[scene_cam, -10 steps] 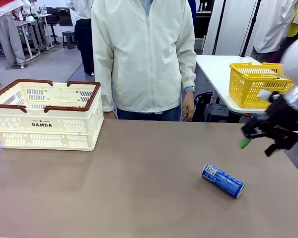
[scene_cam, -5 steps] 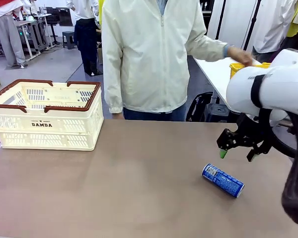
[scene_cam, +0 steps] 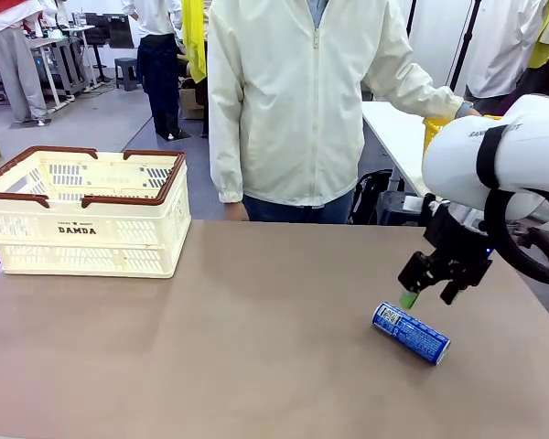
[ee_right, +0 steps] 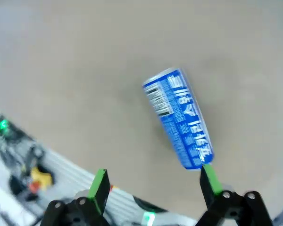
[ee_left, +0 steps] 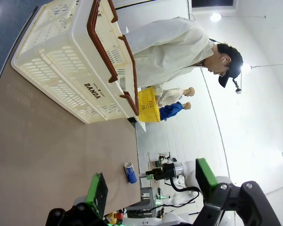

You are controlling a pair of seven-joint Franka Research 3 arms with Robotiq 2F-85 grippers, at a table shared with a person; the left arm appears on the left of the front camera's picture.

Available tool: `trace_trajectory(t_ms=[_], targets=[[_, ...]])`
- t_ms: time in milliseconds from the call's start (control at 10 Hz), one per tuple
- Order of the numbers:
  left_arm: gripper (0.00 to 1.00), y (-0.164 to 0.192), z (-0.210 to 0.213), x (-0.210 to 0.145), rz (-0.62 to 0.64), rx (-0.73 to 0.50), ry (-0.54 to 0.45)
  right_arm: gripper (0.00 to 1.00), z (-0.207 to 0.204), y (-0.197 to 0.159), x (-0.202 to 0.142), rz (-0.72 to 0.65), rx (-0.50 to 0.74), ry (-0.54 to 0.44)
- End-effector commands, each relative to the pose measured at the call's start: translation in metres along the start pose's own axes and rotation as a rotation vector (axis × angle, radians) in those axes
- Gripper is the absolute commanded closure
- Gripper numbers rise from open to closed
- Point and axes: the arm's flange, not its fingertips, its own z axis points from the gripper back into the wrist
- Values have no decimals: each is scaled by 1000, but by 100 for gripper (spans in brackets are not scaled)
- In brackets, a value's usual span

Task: Place the drinks into the Shopping basket.
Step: Pick up one drink and place it into the Shopping basket.

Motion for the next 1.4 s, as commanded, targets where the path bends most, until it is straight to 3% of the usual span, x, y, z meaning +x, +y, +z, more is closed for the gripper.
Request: trace_trajectory(t_ms=[0, 200, 300, 400, 500, 600, 900, 1300], targets=[[0, -2, 2, -1, -2, -5, 6, 0, -9, -7, -18, 754, 110, 291], [0, -2, 2, -1, -2, -5, 6, 0, -16, -3, -14, 696, -73, 159], [0, -2, 2, -1, -2, -5, 6, 0, -17, -2, -11, 574, -193, 109], [0, -2, 2, -1, -2, -5, 6, 0, -18, 5, -11, 477, 18, 158], [0, -2, 2, -1, -2, -5, 6, 0, -18, 5, -11, 477, 18, 158], [0, -2, 2, -1, -2, -5, 6, 0, -17, 6, -8, 562, -67, 181], [0, -2, 2, -1, -2, -5, 6, 0, -44, -6, -6, 521, -107, 32], [0, -2, 2, -1, -2, -5, 6, 0, -84, -31, -7, 509, -108, 36]])
